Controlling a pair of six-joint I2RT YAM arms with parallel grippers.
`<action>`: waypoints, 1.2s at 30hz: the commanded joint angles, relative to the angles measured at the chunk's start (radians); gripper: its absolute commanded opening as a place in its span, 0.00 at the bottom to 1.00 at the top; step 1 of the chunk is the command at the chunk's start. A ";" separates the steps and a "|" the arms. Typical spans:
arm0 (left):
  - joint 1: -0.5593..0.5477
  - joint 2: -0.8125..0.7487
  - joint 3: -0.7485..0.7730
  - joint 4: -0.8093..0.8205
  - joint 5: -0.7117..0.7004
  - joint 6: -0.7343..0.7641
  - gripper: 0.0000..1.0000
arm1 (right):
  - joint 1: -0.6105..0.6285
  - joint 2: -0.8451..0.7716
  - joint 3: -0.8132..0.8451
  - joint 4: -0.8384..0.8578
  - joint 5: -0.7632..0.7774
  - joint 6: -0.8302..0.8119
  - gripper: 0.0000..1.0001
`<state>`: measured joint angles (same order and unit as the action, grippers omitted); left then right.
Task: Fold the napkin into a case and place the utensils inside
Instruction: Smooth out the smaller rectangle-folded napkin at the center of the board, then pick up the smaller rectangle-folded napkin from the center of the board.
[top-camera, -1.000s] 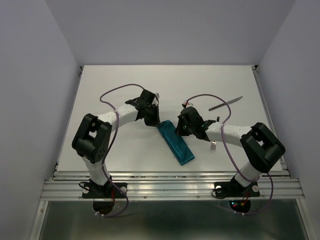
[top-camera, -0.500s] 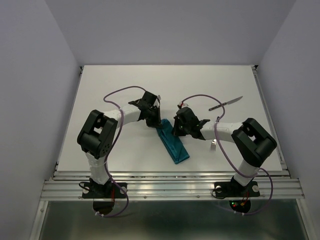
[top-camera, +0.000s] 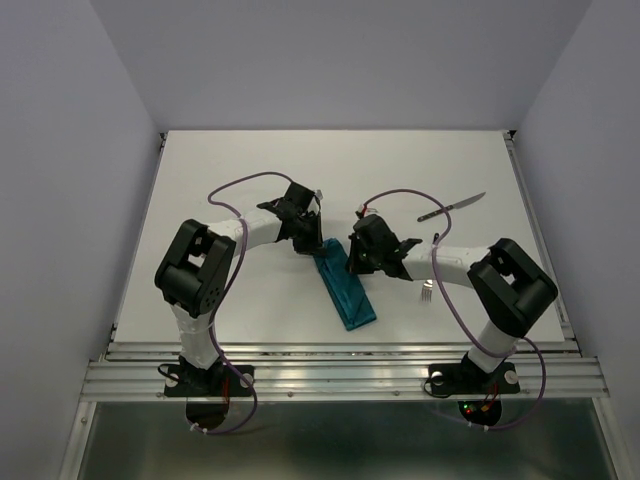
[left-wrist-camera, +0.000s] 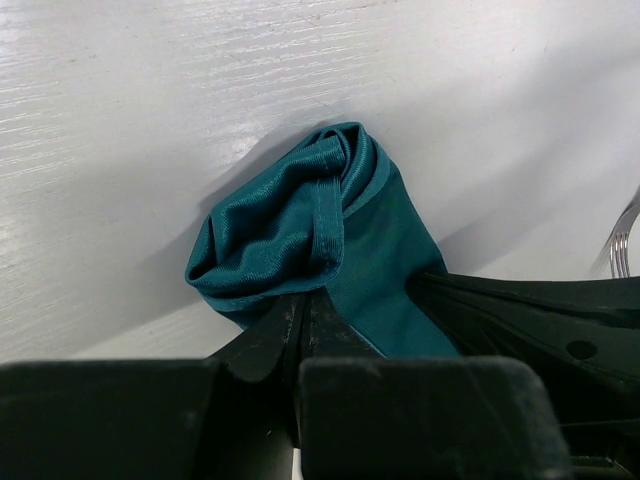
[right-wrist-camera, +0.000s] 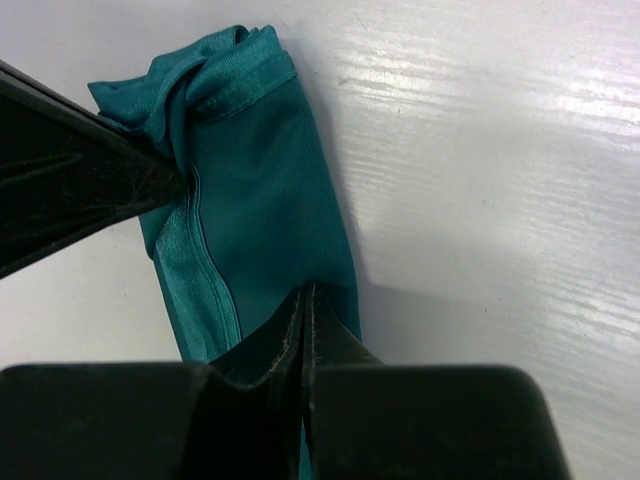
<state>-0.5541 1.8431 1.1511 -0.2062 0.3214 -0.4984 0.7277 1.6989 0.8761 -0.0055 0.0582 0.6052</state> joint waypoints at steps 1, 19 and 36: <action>0.000 -0.018 0.036 -0.013 -0.001 0.021 0.00 | 0.021 -0.071 0.023 -0.062 0.026 -0.027 0.01; 0.000 -0.143 0.137 -0.150 -0.036 0.073 0.12 | 0.139 -0.131 0.098 -0.194 0.141 -0.079 0.20; 0.186 -0.360 0.019 -0.176 -0.071 0.069 0.13 | 0.294 0.001 0.176 -0.301 0.268 -0.119 0.61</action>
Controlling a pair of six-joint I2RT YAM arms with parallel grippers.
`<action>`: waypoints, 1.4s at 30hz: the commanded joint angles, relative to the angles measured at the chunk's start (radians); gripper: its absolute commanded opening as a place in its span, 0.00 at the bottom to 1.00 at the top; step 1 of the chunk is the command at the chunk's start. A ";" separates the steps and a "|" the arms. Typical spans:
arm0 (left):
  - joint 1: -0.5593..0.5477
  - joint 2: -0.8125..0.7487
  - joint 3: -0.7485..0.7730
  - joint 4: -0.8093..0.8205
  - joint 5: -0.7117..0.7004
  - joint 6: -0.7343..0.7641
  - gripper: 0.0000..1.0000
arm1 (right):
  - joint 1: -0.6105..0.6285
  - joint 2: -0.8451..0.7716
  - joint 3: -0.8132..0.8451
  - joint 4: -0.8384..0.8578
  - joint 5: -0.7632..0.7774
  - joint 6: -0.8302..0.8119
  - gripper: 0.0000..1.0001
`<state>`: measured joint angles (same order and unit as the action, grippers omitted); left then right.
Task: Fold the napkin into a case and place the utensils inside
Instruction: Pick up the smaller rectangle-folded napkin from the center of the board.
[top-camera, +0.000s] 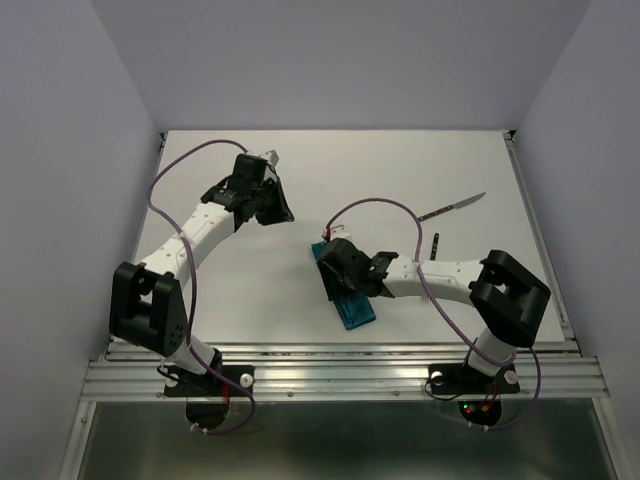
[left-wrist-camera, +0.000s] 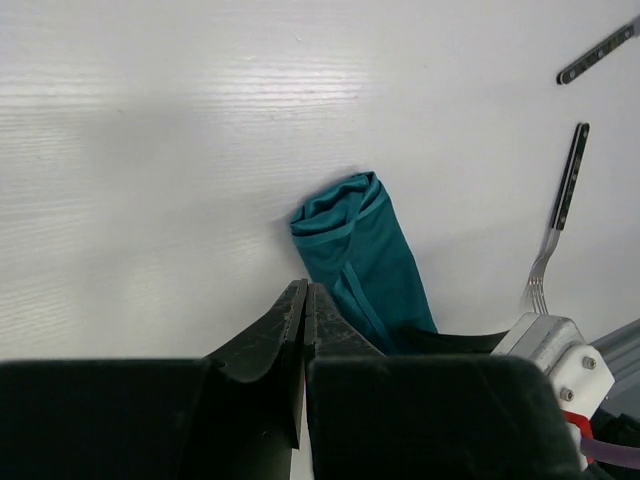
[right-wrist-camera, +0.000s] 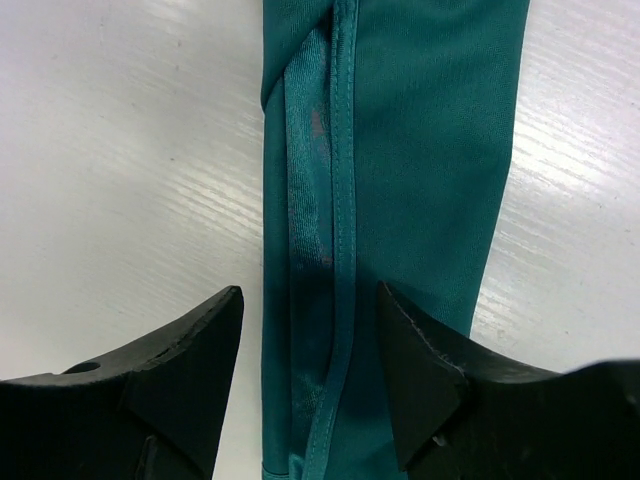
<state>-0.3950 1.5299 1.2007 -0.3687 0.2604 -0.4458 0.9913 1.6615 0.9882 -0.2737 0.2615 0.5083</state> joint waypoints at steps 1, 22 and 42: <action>0.028 -0.048 -0.033 -0.013 -0.010 0.019 0.13 | 0.030 0.047 0.070 -0.038 0.071 -0.024 0.61; 0.036 -0.042 -0.101 0.027 0.019 0.024 0.12 | 0.070 0.146 0.150 -0.068 0.114 -0.017 0.22; 0.053 -0.063 -0.150 0.053 0.026 0.013 0.12 | 0.070 0.235 0.210 0.085 0.249 -0.192 0.16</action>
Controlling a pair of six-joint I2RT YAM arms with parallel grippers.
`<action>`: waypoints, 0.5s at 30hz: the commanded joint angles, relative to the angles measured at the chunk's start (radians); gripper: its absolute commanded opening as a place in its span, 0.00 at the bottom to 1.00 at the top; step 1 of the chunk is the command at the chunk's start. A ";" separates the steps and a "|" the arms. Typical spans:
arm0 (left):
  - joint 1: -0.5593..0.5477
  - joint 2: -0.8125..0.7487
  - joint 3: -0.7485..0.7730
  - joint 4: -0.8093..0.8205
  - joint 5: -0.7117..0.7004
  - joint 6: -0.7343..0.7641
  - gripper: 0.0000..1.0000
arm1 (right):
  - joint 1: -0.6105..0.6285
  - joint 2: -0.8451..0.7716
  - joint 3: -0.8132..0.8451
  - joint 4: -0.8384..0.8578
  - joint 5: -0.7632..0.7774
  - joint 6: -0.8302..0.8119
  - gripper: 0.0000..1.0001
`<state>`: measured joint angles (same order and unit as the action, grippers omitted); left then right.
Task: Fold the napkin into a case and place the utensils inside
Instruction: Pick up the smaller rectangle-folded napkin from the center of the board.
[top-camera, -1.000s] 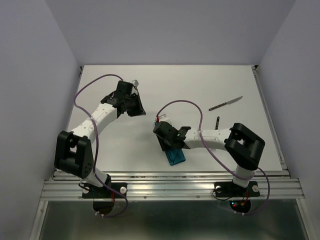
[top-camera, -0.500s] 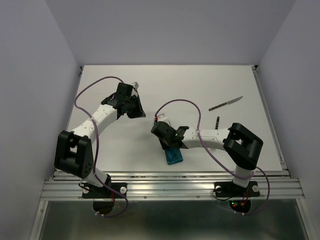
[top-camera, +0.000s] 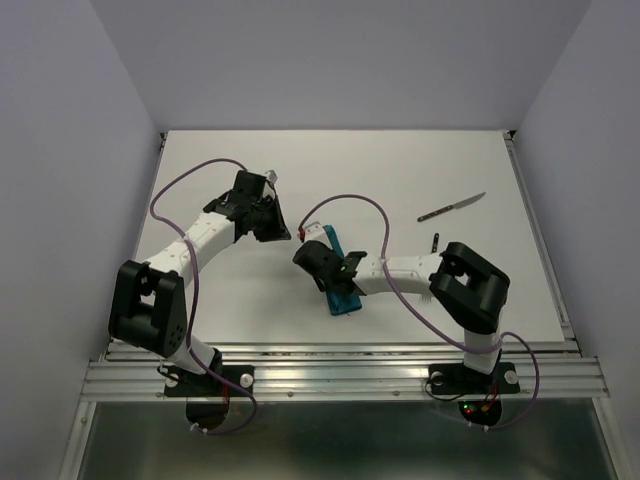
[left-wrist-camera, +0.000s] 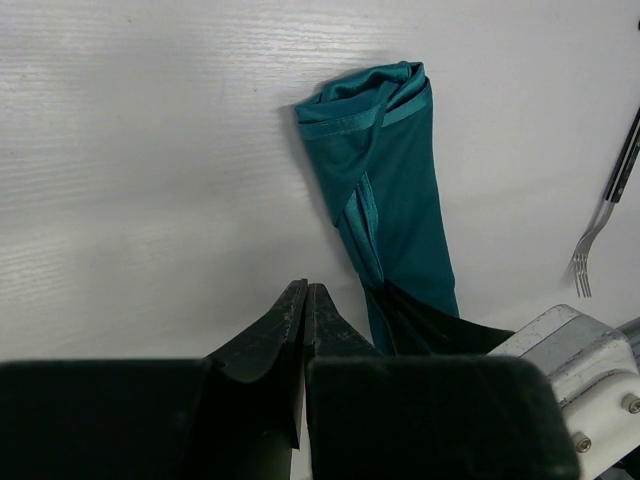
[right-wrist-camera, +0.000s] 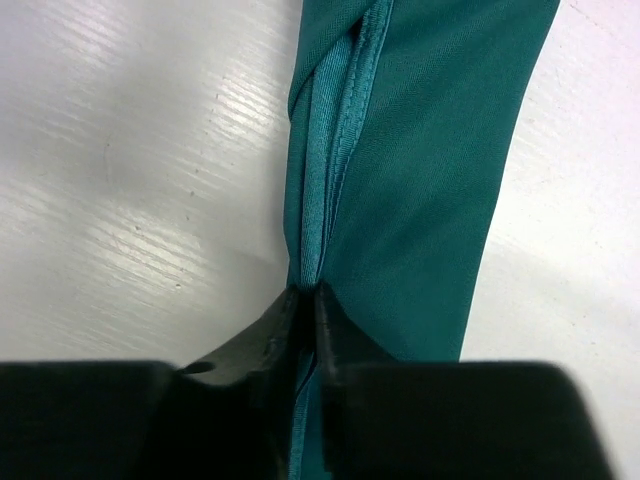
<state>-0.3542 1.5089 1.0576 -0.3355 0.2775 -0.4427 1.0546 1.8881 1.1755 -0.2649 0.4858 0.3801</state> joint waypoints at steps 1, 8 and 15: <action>0.014 -0.041 -0.007 0.020 0.009 0.013 0.12 | 0.007 0.000 0.029 0.075 0.007 -0.064 0.25; 0.020 -0.032 -0.015 0.029 0.020 0.018 0.12 | 0.007 -0.041 0.090 -0.040 -0.050 0.049 0.43; 0.020 -0.019 -0.011 0.032 0.025 0.021 0.12 | 0.007 -0.058 0.099 -0.120 -0.026 0.121 0.44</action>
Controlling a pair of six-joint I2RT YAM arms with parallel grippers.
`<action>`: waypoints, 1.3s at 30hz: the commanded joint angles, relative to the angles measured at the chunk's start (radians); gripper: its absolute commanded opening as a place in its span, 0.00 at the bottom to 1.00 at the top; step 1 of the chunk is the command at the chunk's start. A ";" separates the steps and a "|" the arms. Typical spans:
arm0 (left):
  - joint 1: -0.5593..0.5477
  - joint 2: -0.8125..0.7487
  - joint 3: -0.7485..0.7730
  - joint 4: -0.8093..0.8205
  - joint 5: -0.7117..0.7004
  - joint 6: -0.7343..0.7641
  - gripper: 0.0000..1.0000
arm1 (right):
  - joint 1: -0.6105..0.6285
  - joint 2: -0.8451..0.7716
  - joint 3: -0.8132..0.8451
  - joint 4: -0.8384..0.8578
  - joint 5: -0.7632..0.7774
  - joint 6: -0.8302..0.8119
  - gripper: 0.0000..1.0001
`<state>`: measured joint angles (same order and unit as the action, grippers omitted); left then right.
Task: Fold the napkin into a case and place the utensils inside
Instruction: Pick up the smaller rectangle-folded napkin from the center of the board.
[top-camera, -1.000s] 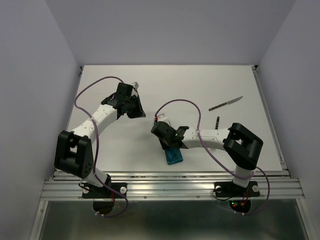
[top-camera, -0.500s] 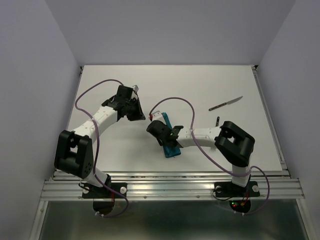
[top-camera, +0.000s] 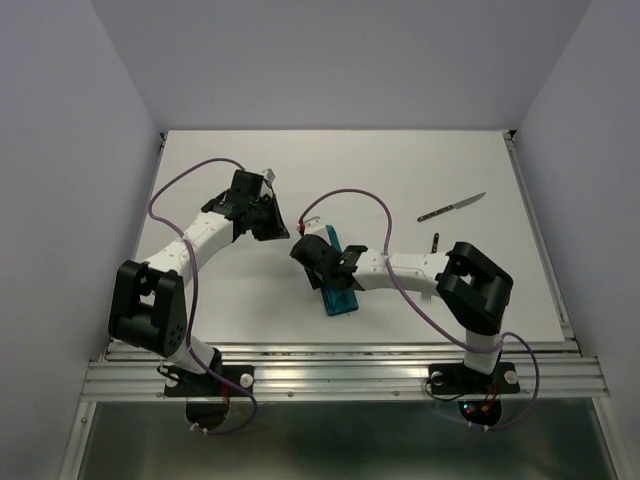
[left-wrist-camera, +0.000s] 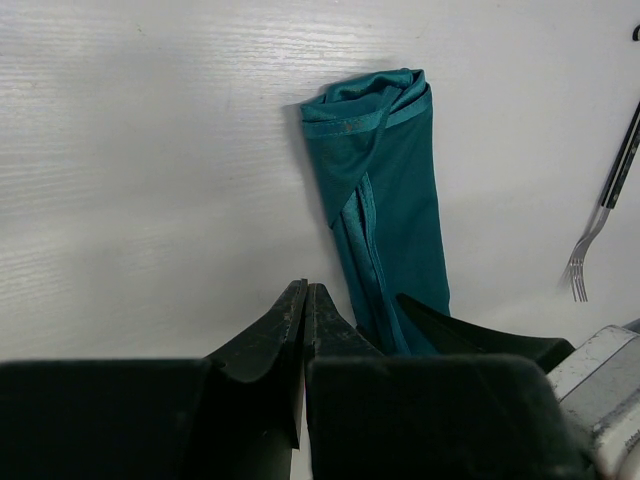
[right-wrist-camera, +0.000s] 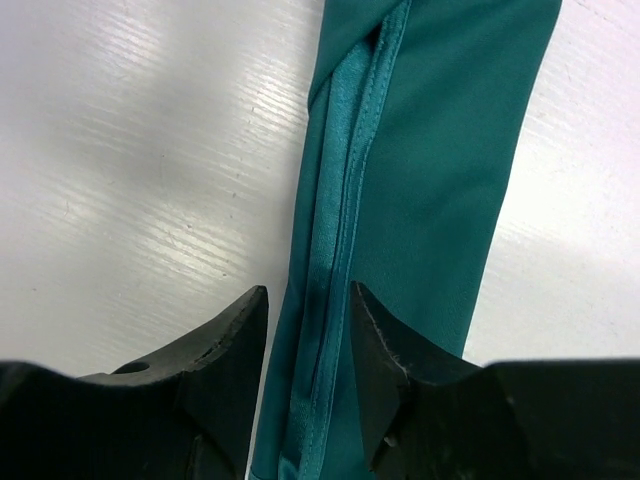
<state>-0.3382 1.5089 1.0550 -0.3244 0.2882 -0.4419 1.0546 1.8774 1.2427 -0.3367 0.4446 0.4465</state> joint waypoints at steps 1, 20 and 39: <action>0.004 -0.018 -0.006 0.019 0.014 0.020 0.12 | 0.007 -0.043 0.035 -0.061 0.017 0.057 0.44; 0.005 -0.016 -0.007 0.016 0.012 0.025 0.12 | 0.007 0.048 0.112 -0.110 0.016 0.066 0.46; 0.047 -0.062 -0.043 0.010 0.008 0.031 0.12 | 0.016 0.111 0.123 -0.053 -0.001 0.051 0.01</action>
<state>-0.3103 1.5055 1.0260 -0.3214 0.2882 -0.4301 1.0599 2.0037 1.3720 -0.4347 0.4740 0.5056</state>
